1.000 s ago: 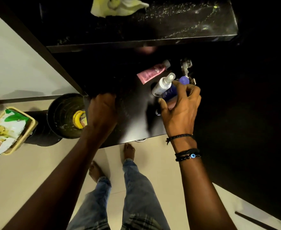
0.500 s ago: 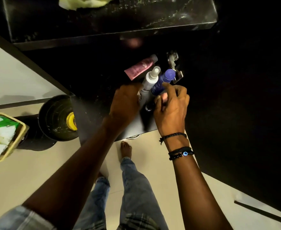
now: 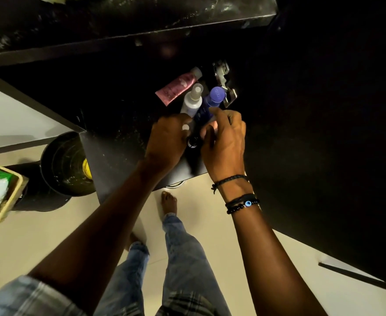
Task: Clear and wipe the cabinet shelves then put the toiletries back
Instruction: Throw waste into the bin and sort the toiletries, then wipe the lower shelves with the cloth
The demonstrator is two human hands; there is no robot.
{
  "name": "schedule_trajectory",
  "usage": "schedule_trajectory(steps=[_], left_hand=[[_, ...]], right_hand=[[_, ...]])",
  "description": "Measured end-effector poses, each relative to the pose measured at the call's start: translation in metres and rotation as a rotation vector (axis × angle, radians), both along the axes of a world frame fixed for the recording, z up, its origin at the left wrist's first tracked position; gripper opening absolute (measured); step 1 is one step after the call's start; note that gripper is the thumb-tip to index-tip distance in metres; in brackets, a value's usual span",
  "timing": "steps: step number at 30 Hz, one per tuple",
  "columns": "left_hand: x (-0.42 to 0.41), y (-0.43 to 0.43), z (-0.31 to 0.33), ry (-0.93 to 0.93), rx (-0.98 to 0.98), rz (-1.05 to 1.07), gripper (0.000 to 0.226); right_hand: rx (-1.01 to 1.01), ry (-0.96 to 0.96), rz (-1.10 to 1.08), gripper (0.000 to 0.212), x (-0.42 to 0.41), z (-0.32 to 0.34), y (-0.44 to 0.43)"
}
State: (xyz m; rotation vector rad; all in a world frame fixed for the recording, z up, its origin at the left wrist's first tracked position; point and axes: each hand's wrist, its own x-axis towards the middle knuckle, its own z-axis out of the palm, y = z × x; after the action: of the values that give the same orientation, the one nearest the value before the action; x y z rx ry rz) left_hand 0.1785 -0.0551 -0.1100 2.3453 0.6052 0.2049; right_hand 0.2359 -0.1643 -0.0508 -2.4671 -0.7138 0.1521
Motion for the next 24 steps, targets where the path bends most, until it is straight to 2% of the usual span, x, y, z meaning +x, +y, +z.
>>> schedule_trajectory(steps=[4,7,10,13,16,24], left_hand=[[-0.015,0.001,0.019,-0.021,-0.047,0.033,0.041],[-0.035,0.004,0.036,-0.044,-0.109,0.085,0.028],[-0.056,0.01,0.06,-0.102,-0.095,0.155,0.021],[-0.074,0.023,0.082,-0.126,-0.058,0.211,0.026],[-0.093,0.033,0.091,-0.112,-0.077,0.235,0.033],[-0.144,0.043,0.088,-0.069,-0.094,0.276,0.039]], right_hand=[[0.031,0.042,-0.041,0.043,-0.006,0.013,0.004],[0.112,0.058,-0.064,0.043,-0.012,0.035,0.019],[0.23,-0.034,-0.026,0.043,-0.02,0.068,0.043],[0.323,-0.2,0.052,0.051,-0.029,0.096,0.077],[0.359,-0.279,0.118,0.055,-0.034,0.11,0.115],[0.276,-0.332,0.206,0.023,-0.036,0.114,0.164]])
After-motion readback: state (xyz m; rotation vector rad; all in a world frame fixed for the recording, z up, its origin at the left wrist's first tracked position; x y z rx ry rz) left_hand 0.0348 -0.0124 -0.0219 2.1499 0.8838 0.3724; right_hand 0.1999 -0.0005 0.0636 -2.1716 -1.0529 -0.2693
